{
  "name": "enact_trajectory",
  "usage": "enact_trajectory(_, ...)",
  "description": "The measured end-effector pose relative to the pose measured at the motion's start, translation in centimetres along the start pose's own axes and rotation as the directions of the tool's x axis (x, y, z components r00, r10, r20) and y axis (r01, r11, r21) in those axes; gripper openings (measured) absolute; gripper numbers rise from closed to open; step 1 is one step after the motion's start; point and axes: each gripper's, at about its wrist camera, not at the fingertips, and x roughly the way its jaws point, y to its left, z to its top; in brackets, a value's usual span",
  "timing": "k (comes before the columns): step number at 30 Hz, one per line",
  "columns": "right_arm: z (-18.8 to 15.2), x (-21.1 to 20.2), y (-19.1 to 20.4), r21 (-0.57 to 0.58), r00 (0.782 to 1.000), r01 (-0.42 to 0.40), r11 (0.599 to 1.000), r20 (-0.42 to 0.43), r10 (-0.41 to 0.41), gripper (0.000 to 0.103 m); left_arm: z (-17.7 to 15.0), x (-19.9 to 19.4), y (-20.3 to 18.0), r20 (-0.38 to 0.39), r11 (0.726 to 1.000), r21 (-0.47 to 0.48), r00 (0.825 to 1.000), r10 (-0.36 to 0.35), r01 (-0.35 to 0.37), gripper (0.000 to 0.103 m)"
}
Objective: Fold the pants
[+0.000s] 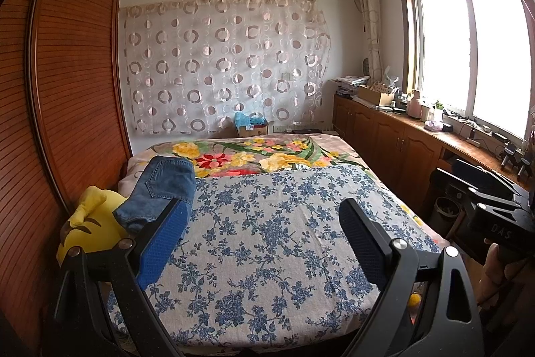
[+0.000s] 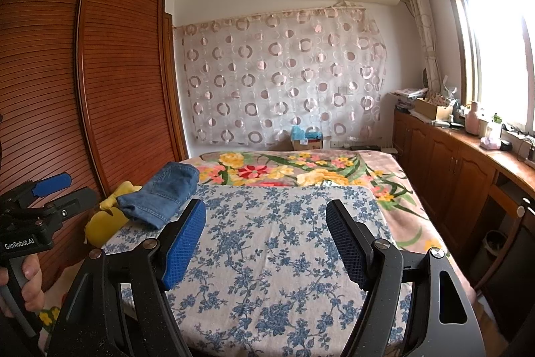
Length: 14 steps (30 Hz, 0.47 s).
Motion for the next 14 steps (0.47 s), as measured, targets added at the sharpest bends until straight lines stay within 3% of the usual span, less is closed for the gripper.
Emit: enact_trajectory(14, -0.01, 0.02, -0.01, 0.0, 1.0, -0.002, 1.0, 0.002, 0.002, 0.076, -0.13, 0.04, 0.0, 0.001, 1.0, 0.001, 1.0, -0.004, 0.004, 0.093)
